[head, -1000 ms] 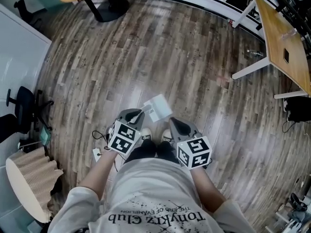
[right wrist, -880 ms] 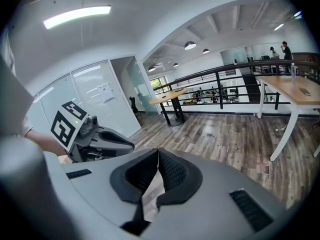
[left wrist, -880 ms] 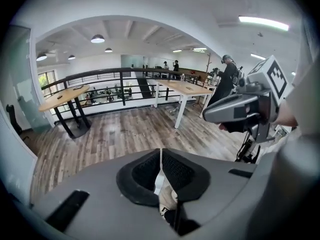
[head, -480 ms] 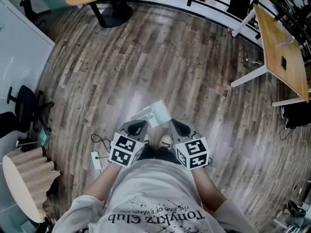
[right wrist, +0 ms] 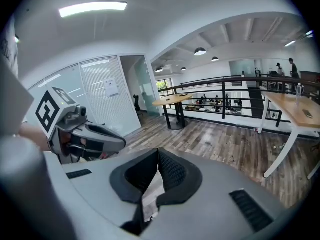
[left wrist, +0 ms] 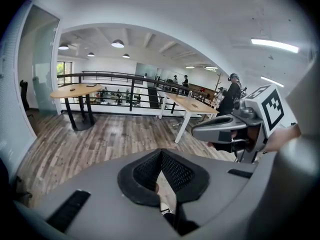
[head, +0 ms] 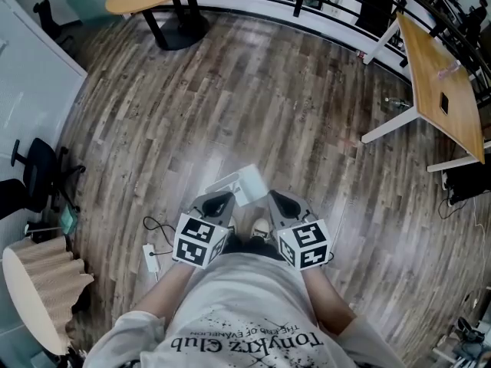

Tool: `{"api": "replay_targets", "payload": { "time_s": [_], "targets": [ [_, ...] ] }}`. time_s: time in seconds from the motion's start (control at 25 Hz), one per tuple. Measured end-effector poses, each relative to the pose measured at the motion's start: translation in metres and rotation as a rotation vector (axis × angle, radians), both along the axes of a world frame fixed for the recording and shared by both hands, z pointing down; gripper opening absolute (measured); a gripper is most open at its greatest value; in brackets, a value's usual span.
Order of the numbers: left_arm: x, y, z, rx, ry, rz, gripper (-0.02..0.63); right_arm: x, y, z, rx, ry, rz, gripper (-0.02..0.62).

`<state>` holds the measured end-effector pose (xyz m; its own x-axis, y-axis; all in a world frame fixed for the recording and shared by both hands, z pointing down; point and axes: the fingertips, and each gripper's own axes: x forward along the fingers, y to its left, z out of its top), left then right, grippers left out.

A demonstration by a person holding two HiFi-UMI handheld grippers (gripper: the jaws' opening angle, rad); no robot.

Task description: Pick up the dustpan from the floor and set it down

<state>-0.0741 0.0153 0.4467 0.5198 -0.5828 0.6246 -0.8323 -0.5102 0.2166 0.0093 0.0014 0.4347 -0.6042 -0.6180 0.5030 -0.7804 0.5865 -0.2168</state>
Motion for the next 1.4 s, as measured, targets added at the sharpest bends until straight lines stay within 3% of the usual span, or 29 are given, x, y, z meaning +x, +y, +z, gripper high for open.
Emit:
{"api": "replay_targets", "payload": {
  "time_s": [0.72,1.4],
  "targets": [
    [-0.010,-0.003,0.001,0.021,-0.036,0.025,0.023,-0.017,0.011,0.007,-0.030,0.024,-0.071,0.025],
    [-0.016,0.003,0.001,0.027,-0.054,0.053,0.025,-0.022,0.016,0.009,-0.034,0.030,-0.062,0.025]
  ]
}}
